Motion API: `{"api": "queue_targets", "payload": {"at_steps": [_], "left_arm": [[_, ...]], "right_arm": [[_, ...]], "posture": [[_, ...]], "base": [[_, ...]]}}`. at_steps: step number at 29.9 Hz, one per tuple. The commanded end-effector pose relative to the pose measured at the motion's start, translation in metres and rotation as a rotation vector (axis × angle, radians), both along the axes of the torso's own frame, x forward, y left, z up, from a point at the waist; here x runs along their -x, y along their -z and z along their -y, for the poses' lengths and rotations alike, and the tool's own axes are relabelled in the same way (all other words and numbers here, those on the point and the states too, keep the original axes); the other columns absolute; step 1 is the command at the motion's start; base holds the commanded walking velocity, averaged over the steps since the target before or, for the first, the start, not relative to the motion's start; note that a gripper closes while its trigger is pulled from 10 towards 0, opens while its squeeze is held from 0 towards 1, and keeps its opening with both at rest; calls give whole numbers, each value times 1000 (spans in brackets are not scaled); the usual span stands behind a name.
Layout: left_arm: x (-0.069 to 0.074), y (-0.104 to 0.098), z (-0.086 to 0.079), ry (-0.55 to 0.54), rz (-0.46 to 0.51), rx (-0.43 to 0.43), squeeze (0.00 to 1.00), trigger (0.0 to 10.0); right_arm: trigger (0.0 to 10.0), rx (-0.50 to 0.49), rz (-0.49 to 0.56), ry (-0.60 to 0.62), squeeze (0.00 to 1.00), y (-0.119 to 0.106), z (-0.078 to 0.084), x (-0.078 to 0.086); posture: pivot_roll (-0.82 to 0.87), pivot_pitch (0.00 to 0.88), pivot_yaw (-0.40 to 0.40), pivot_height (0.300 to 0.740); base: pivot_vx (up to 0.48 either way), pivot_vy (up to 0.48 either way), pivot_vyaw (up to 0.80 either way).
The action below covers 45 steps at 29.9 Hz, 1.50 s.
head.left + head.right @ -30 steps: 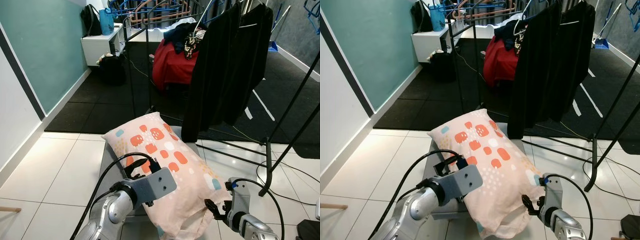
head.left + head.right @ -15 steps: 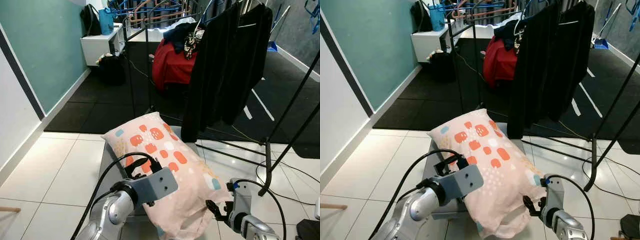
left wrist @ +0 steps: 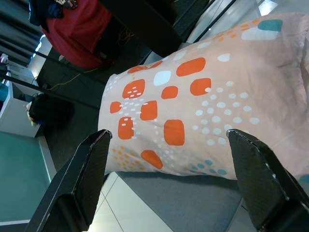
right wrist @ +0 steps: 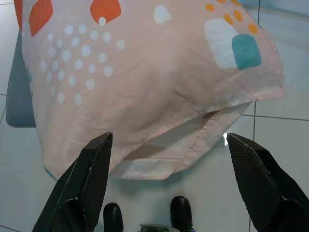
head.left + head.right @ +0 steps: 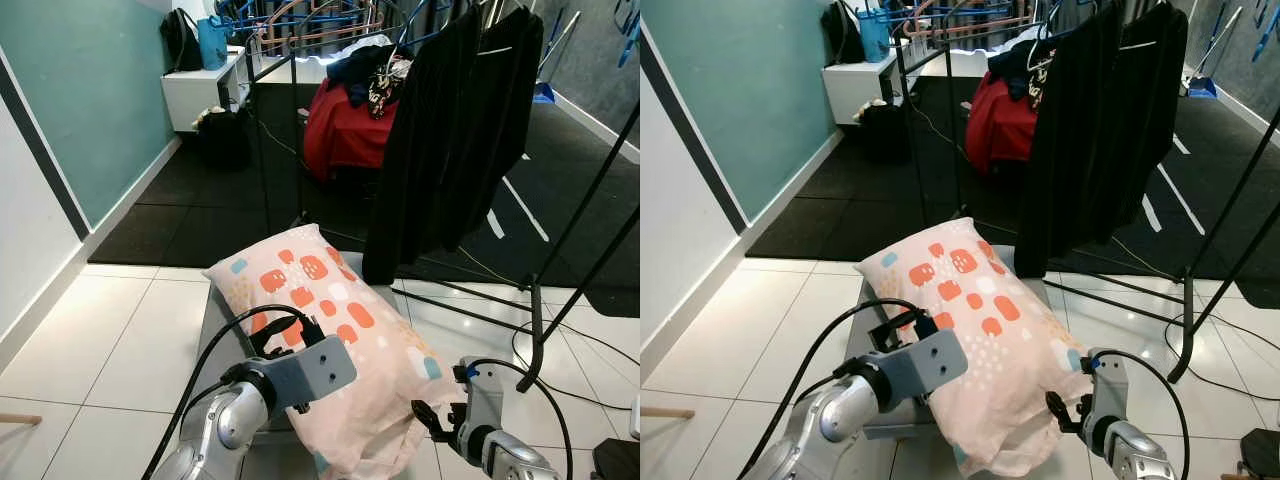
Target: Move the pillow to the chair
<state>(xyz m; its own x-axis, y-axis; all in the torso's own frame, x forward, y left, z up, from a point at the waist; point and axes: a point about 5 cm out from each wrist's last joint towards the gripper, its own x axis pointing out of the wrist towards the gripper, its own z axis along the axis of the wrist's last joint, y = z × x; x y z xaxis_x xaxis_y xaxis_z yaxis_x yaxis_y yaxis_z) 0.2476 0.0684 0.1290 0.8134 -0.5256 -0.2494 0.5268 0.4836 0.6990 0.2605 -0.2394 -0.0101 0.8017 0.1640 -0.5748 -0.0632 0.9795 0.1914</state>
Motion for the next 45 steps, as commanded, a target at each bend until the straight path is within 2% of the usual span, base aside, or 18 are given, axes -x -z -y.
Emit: {"api": "queue_targets", "payload": {"at_steps": [1,45], "left_arm": [[2,4,-1,-4,-14,-20,0,10000],[-1,5,-2,-7,-14,-24,0,10000]], "right_arm": [[10000,-6,-9,14,0,2,2,3],[10000,-11,-11,13,0,2,0,1]], "posture": [[-146,48,-4,740],[-134,34,-17,740]], "base": [[0,0,0],[0,0,0]]}}
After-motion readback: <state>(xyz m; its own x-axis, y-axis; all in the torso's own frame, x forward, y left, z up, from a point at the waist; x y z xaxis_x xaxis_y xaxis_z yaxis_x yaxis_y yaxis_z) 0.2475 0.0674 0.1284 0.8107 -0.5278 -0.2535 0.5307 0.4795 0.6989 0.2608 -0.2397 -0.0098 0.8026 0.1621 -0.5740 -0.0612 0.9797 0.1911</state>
